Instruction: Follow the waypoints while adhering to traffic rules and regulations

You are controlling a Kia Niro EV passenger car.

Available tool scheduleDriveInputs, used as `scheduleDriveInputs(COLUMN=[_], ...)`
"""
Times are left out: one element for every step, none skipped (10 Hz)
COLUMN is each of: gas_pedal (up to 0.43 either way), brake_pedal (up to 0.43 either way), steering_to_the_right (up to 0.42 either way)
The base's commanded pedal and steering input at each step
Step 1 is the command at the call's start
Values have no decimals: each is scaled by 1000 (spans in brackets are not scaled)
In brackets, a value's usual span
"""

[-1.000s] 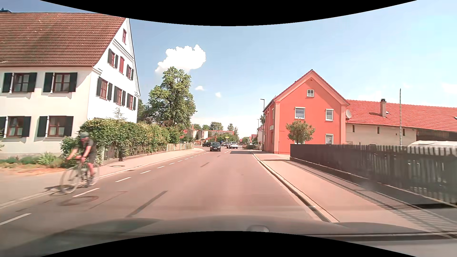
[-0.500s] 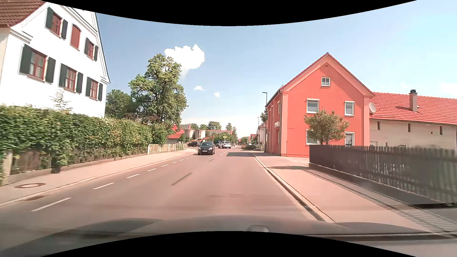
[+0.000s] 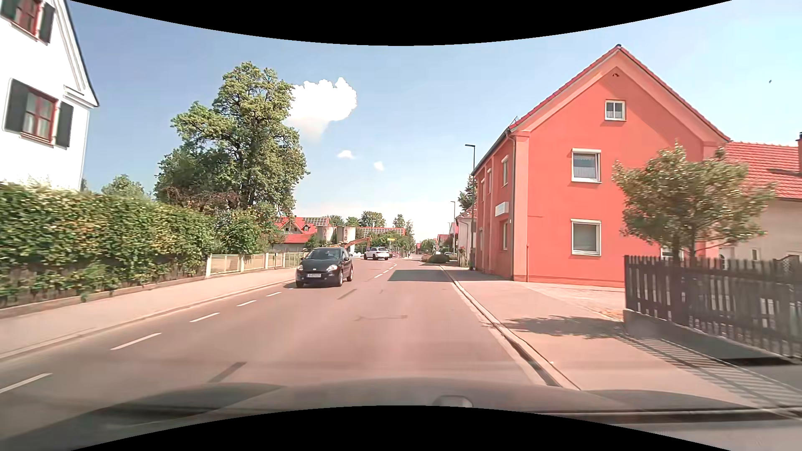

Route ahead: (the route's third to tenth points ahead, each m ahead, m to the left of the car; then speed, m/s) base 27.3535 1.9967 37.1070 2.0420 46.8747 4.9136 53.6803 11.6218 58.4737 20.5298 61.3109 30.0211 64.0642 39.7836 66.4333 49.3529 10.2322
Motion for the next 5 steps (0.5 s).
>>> scheduleDriveInputs(gas_pedal=[130,130,118,118,118], brake_pedal=[0,0,0,0,0], steering_to_the_right=[7,7,7,6,6])
